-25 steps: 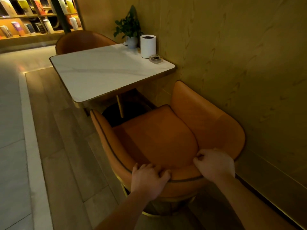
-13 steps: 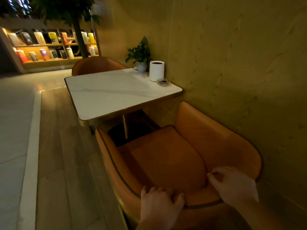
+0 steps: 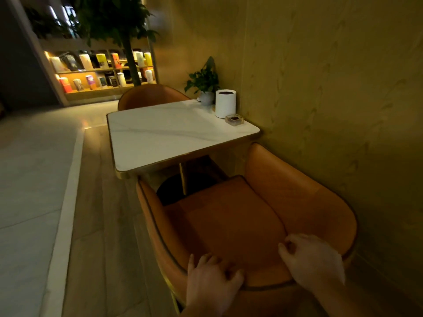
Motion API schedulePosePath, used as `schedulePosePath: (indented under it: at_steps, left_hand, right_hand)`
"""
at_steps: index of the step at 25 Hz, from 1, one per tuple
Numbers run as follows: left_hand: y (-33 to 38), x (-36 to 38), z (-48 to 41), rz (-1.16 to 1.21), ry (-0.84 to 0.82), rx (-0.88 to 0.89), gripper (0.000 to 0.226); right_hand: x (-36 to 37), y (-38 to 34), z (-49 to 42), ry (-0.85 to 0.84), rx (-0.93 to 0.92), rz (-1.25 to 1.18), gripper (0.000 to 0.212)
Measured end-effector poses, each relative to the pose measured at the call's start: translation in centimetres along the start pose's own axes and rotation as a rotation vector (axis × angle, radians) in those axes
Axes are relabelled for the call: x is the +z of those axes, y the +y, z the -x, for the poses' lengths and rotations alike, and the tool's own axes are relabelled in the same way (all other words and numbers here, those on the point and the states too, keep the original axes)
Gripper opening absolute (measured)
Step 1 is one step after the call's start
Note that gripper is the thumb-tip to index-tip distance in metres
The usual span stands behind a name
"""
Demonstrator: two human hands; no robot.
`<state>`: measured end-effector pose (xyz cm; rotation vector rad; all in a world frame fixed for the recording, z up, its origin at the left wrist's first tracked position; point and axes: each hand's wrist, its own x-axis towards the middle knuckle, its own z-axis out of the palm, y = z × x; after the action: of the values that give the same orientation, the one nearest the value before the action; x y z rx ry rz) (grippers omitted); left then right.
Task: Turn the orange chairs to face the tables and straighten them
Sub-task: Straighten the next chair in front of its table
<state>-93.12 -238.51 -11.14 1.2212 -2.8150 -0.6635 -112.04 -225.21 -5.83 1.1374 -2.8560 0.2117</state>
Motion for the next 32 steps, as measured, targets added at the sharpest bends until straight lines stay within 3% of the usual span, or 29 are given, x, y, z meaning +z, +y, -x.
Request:
schedulePosePath:
  at_steps: [6,12,16,20,24,26,30,32]
  left_hand:
    - [1.6,-0.9,-3.8,0.032,-0.039,-0.069,0.062]
    - [2.0,-2.6,-7.7,0.023,-0.076,-0.093,0.063]
    - [1.7,-2.9,-9.9,-0.008,-0.17,-0.092,0.062]
    - [1.7,-3.9,-11.2,-0.056,-0.388,-0.11,0.056]
    - [2.5,-4.4,-11.0,-0.012,-0.414,-0.163,0.073]
    - [2.5,-4.1,-10.9,-0.053,-0.408,-0.179,0.066]
    - [4.6,-3.6,-10.4,-0.159,-0.463,-0.266,0.051]
    - [5.7,-2.8,-10.0,-0.131,-0.41,-0.342,0.051]
  right_hand:
    - [0.3,0.7,-4.5,-0.083,0.003,-0.079,0.039]
    - [0.3,-0.4,-8.2,-0.104,0.025,-0.055,0.036]
    - [0.1,-0.2,-11.8,-0.324,0.015,-0.049,0.04]
    - [-0.6,-0.2,-14.1,-0.626,-0.012,-0.022,0.058]
    - [-1.0,-0.8,-12.3,-0.525,0.003,0.077,0.051]
    - [-1.4,-0.9,-11.4,-0.441,-0.054,0.098,0.047]
    - [-2.0,0.0,-12.8,-0.609,-0.262,0.18,0.048]
    - [-1.4,0.3,-14.1,-0.628,-0.325,0.166,0.05]
